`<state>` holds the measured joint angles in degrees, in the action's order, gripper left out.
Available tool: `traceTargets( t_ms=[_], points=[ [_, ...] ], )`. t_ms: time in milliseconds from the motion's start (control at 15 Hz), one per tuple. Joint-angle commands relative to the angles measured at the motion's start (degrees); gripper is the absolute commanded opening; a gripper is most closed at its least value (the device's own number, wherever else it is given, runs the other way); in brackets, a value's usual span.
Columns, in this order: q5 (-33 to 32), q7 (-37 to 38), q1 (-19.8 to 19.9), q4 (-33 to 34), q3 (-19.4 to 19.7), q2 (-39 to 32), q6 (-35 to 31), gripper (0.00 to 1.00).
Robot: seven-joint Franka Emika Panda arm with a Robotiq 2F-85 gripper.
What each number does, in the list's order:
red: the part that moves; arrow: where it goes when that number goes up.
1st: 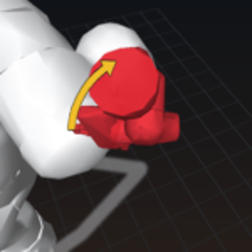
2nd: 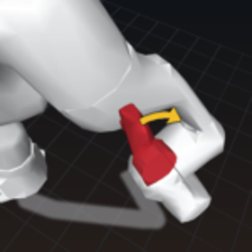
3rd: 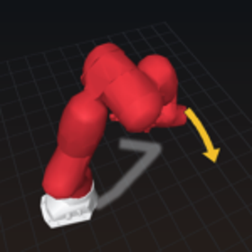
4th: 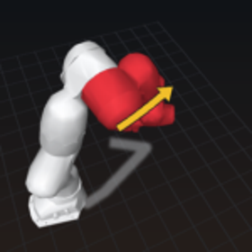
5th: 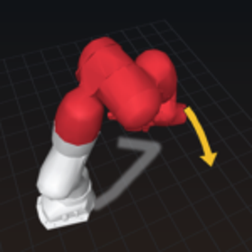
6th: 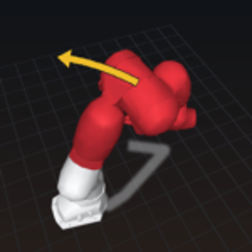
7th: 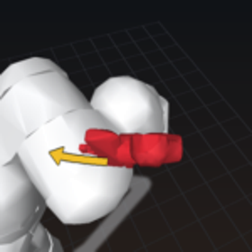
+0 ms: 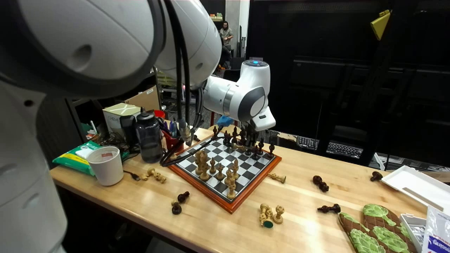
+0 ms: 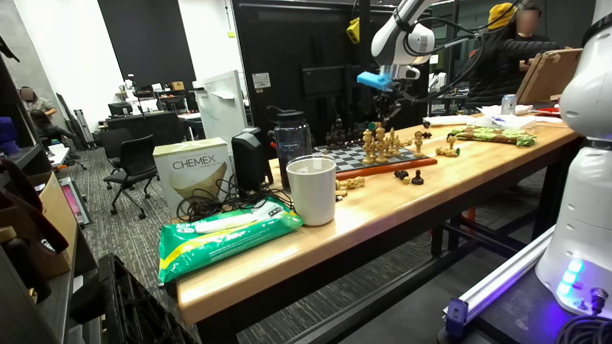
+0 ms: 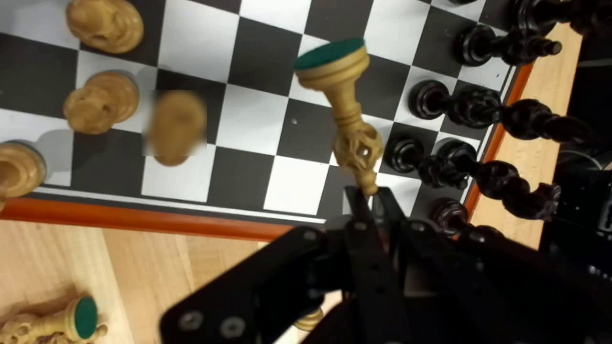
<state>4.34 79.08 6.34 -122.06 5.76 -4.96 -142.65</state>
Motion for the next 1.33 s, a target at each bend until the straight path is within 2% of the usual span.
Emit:
traceTargets(
  t_ms=[0, 467, 1000, 1067, 1133, 1200, 1267],
  points=[
    [-1.8, 8.2, -1.2, 1.1, 1.1, -2.0, -0.9, 0.02],
    [-5.5, 18.6, -2.3, 1.4, 1.8, -4.5, 0.4, 0.02],
    [-3.9, 18.2, -2.2, 1.0, 1.9, -6.6, -1.2, 0.02],
    [-3.7, 17.9, -2.2, 0.9, 1.8, -6.7, -1.3, 0.06],
    [-3.5, 17.6, -2.1, 0.8, 1.8, -6.8, -1.5, 0.33],
    [-3.3, 17.4, -2.1, 0.7, 1.8, -6.8, -1.9, 0.34],
    [-3.2, 17.2, -2.1, 0.7, 1.8, -6.7, -2.1, 0.39]
  ],
)
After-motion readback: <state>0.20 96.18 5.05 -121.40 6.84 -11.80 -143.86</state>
